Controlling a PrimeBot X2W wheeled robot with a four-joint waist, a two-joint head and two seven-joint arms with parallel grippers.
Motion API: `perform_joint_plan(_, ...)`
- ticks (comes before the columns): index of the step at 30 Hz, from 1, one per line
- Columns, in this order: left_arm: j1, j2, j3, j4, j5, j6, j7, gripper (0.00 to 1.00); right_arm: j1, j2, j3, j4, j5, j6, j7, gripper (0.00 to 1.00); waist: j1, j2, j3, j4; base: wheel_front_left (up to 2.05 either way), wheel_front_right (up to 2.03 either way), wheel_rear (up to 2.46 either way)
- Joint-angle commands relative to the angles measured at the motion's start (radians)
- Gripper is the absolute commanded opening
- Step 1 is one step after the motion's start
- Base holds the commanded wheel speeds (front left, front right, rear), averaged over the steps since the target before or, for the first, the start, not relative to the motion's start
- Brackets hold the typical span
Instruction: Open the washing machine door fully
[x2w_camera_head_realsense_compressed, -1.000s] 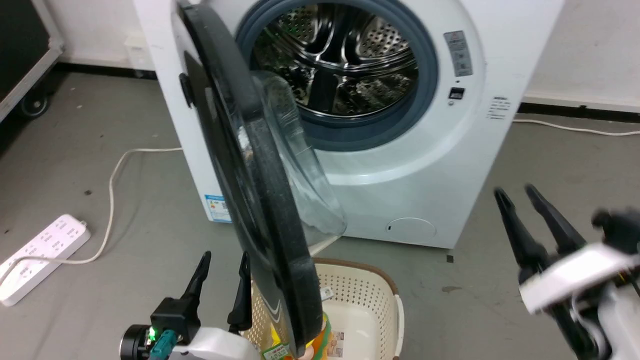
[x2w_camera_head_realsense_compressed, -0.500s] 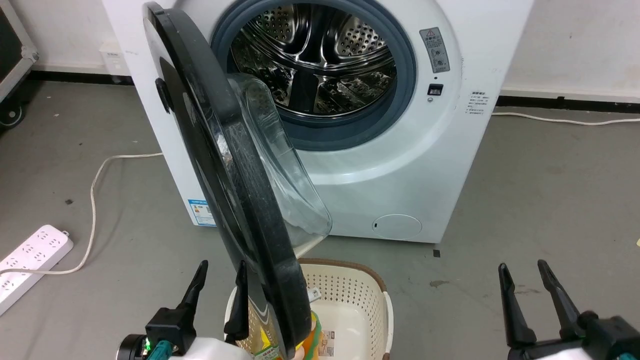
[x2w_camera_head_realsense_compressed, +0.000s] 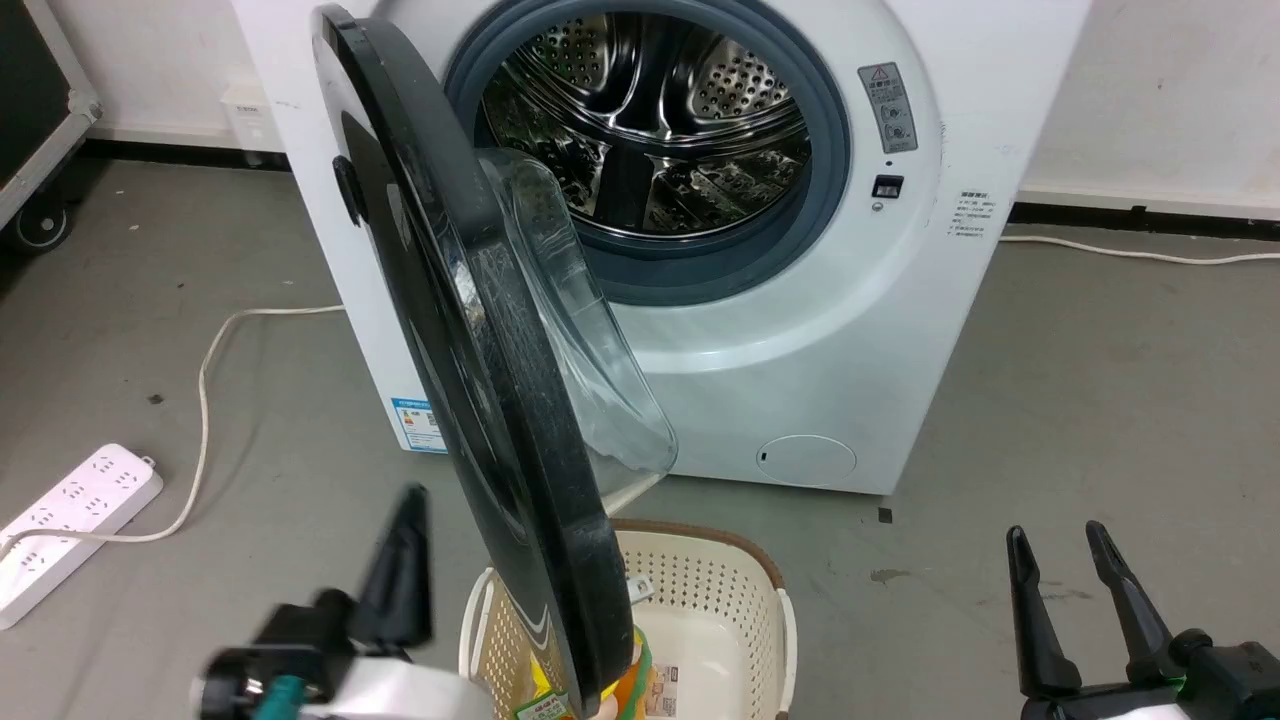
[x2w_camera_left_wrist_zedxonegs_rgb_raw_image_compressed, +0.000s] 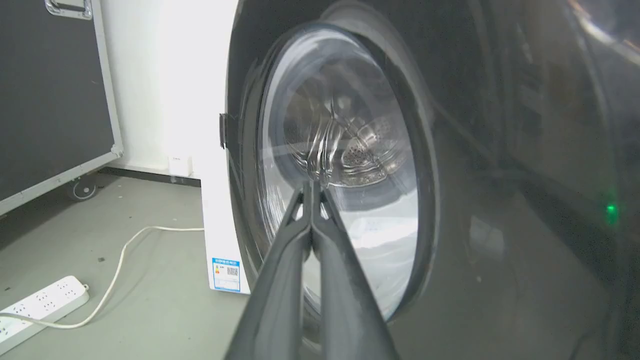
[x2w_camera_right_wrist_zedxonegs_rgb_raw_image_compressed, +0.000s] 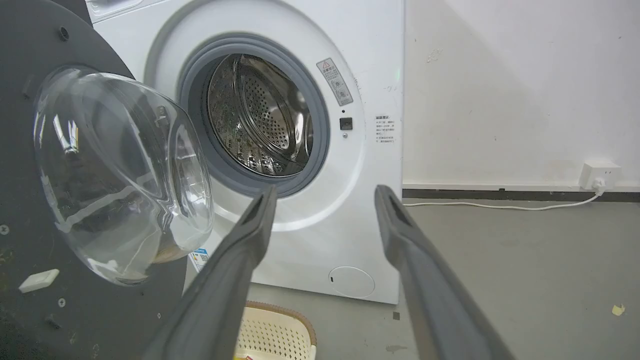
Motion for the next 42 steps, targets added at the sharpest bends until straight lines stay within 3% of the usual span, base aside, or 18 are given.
perform_joint_plan(1, -0.011, 0.002, 0.014, -0.035, 0.007, 0.017, -0.006, 0.00, 0.005, 0.005, 0.003, -0.006, 0.006, 0.001, -0.004, 1.00, 0.0000, 0.0000, 0.000, 0.001, 0.00, 0.00, 0.00)
perform_joint_plan(9, -0.081, 0.002, 0.049, -0.271, -0.037, 0.070, -0.006, 0.00, -0.004, 0.005, 0.006, -0.008, 0.014, 0.001, -0.004, 1.00, 0.0000, 0.0000, 0.002, -0.002, 0.00, 0.00, 0.00)
perform_joint_plan(15, -0.132, 0.002, 0.003, -0.388, -0.036, 0.048, -0.006, 0.00, -0.007, 0.005, 0.013, -0.004, 0.010, 0.001, -0.004, 1.00, 0.0000, 0.0000, 0.008, -0.007, 0.00, 0.00, 0.00)
perform_joint_plan(24, -0.098, 0.003, -0.217, -0.388, -0.030, -0.035, 0.064, 0.00, -0.011, 0.005, 0.011, 0.006, 0.011, 0.001, -0.004, 1.00, 0.0000, 0.0000, 0.026, -0.010, 0.00, 0.00, 0.00)
perform_joint_plan(29, -0.044, 0.006, -0.314, -0.320, -0.036, -0.066, 0.131, 0.00, -0.017, 0.005, 0.005, 0.011, 0.011, 0.001, -0.005, 1.00, 0.0000, 0.0000, 0.029, -0.009, 0.00, 0.00, 0.00)
perform_joint_plan(35, 0.007, 0.006, -0.361, -0.222, -0.053, -0.065, 0.195, 0.00, -0.021, 0.005, -0.004, 0.014, 0.010, 0.001, -0.005, 1.00, 0.0000, 0.0000, 0.029, -0.003, 0.00, 0.00, 0.00)
perform_joint_plan(42, 0.019, 0.005, -0.346, -0.104, -0.068, -0.025, 0.210, 0.00, -0.021, 0.005, 0.006, 0.024, 0.012, 0.001, -0.005, 1.00, 0.0000, 0.0000, 0.029, 0.010, 0.00, 0.00, 0.00)
